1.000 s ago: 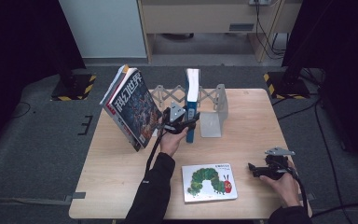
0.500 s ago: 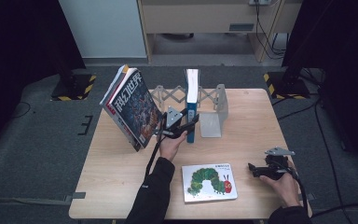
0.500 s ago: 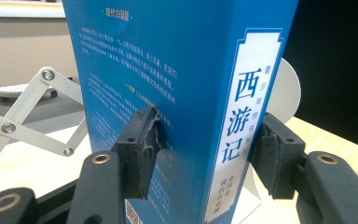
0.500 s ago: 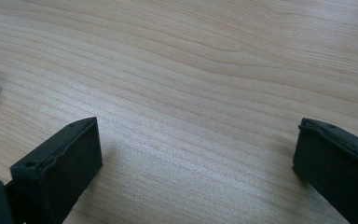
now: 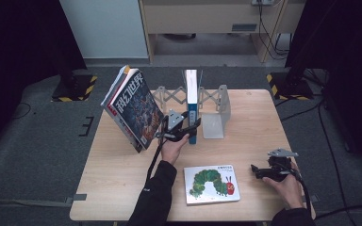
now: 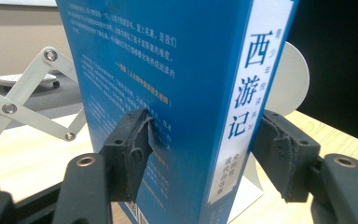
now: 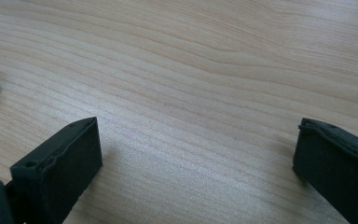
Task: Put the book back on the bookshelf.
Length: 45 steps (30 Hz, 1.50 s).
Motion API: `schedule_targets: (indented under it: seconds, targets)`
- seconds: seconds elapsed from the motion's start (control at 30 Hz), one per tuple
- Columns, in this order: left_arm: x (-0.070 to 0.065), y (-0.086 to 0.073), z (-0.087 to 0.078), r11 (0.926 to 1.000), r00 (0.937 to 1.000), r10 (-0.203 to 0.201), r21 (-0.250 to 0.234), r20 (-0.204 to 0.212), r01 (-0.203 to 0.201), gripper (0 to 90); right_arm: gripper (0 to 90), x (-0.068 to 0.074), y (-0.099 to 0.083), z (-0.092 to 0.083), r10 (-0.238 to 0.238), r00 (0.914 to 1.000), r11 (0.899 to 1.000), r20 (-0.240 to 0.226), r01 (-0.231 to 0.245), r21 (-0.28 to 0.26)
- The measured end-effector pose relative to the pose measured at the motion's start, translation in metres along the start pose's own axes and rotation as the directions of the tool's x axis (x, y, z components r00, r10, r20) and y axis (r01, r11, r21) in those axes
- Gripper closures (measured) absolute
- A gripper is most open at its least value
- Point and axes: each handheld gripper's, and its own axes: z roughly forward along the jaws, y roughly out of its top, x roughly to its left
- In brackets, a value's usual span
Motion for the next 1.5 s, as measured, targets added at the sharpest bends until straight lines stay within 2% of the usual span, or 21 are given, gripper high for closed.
schedule_targets:
  seconds: [0.33, 0.6, 1.5]
  targets:
    - [-0.001, -0.003, -0.001, 1.0, 1.0, -0.003, 0.005, 0.0, 0.003, 35.3, 1.4, 0.0, 0.0, 0.0, 0.0, 1.0, 1.0, 0.0, 0.0, 0.0]
    - [0.0, -0.013, -0.006, 0.9997, 1.0, -0.001, 0.024, -0.004, 0.001, 34.5, 1.4, 0.0, 0.0, 0.0, 0.0, 1.0, 1.0, 0.0, 0.0, 0.0]
    - [0.001, -0.019, -0.013, 0.9994, 1.0, -0.008, 0.034, -0.001, 0.008, 32.9, 1.5, 0.0, 0.0, 0.0, 0.001, 1.0, 1.0, 0.001, -0.001, 0.0]
